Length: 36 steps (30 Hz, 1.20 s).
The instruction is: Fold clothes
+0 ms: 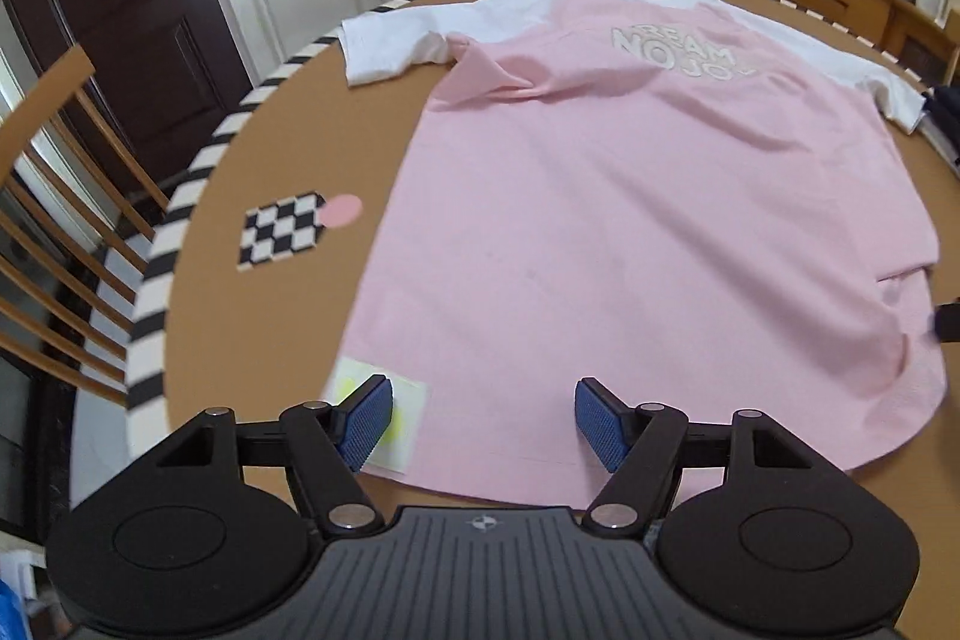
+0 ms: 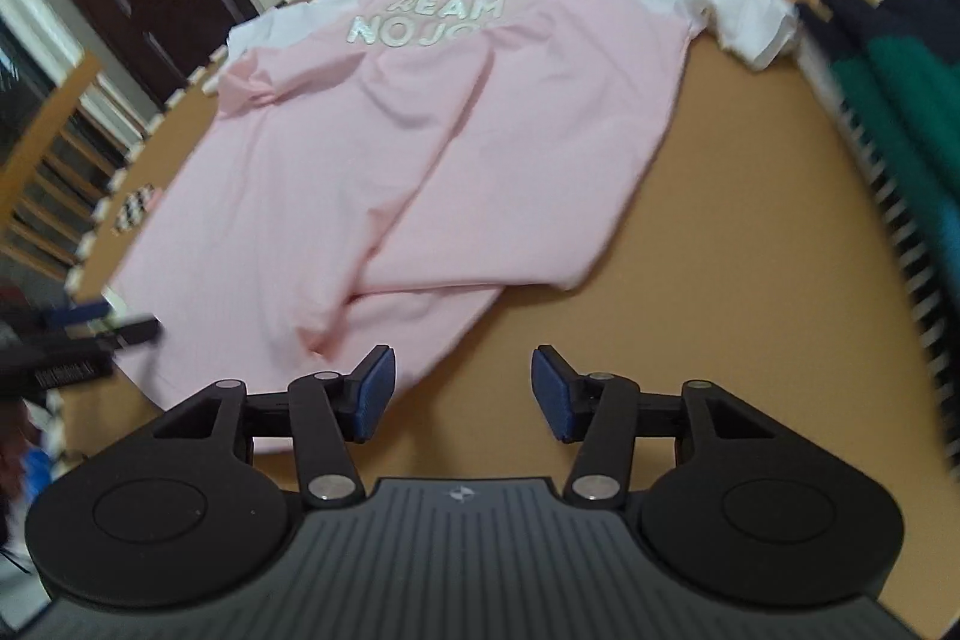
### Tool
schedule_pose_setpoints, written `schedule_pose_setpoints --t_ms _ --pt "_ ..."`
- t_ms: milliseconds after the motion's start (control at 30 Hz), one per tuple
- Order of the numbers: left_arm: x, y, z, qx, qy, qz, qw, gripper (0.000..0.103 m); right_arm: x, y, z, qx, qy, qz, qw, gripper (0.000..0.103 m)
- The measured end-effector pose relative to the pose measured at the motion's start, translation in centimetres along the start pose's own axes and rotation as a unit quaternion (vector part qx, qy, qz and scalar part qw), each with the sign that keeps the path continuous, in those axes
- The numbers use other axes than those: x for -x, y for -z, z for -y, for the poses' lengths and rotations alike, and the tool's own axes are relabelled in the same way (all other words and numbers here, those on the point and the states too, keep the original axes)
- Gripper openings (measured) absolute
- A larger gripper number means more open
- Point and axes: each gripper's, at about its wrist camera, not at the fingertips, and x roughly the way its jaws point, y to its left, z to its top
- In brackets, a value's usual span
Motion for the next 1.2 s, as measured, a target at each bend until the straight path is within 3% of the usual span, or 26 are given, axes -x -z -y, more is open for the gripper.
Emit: schedule_pose_setpoints --t_ms 67,100,133,200,367,500,567,600,633,667,767,833,900,967,1033,1100,1167,1200 --pt "0.1 0.4 0.1 0.020 0.007 0.013 0.9997 0.062 -1.2 -0.3 -0.2 -0.011 -0.026 0.012 1.000 0.030" --pt "0.2 0.6 0.1 0.029 0.010 0.021 0.9993 0.050 -1.7 -0.5 -0.2 -0.013 -0.035 0.013 0.999 0.001" --pt "0.2 0.6 0.3 0.034 0.014 0.025 0.9990 0.043 -2.0 -0.7 -0.3 -0.012 -0.037 0.012 0.999 0.001" --pt "0.3 0.2 0.8 0.031 0.024 0.020 0.9990 0.004 -0.9 -1.1 -0.8 0.009 -0.032 0.012 0.999 0.001" --pt "2.4 0.9 2.4 0.068 0.035 0.001 0.9971 0.005 10.1 -0.9 -1.5 0.102 -0.054 0.077 0.990 0.001" --pt "5.0 3.1 4.4 0.092 0.041 -0.003 0.9949 0.011 16.7 0.8 -0.5 0.093 -0.092 0.055 0.990 0.002" --pt "5.6 4.1 4.8 0.093 0.028 -0.009 0.9952 0.016 16.6 2.1 -0.1 0.079 -0.129 0.022 0.988 0.009" --pt "5.9 4.6 5.0 0.093 0.019 -0.013 0.9954 0.019 16.3 2.7 0.3 0.072 -0.137 0.009 0.988 0.024" --pt "6.2 5.0 5.0 0.094 0.010 -0.017 0.9954 0.020 15.7 3.2 0.8 0.066 -0.120 0.006 0.991 0.047" --pt "6.6 5.4 4.7 0.097 0.000 -0.020 0.9951 0.023 15.2 3.6 1.5 0.065 -0.091 0.010 0.994 0.048" --pt "7.8 6.4 3.9 0.092 -0.023 -0.016 0.9954 0.033 14.4 4.6 3.9 0.101 -0.017 0.033 0.994 0.044" --pt "8.3 6.8 3.2 0.089 -0.032 -0.017 0.9953 0.034 13.6 5.4 5.5 0.116 0.030 0.025 0.993 0.044" --pt "8.6 7.0 2.0 0.104 -0.028 -0.011 0.9941 0.039 12.8 6.3 7.5 0.078 0.030 0.015 0.996 0.044" --pt "8.5 7.0 0.4 0.138 -0.007 -0.006 0.9904 0.047 12.0 6.9 9.3 0.003 0.004 0.013 1.000 0.044" --pt "7.9 6.9 -1.5 0.187 0.026 -0.007 0.9820 0.050 11.0 7.4 10.3 -0.061 -0.017 0.020 0.998 0.044" --pt "7.2 6.8 -3.1 0.236 0.054 -0.017 0.9701 0.052 9.6 7.6 10.1 -0.079 -0.016 0.013 0.997 0.042" --pt "6.8 6.9 -4.0 0.264 0.068 -0.023 0.9617 0.053 8.5 7.4 9.1 -0.069 -0.026 0.005 0.997 0.028" --pt "6.7 6.9 -4.4 0.275 0.074 -0.025 0.9582 0.057 8.0 7.3 8.6 -0.065 -0.030 0.000 0.997 0.007"
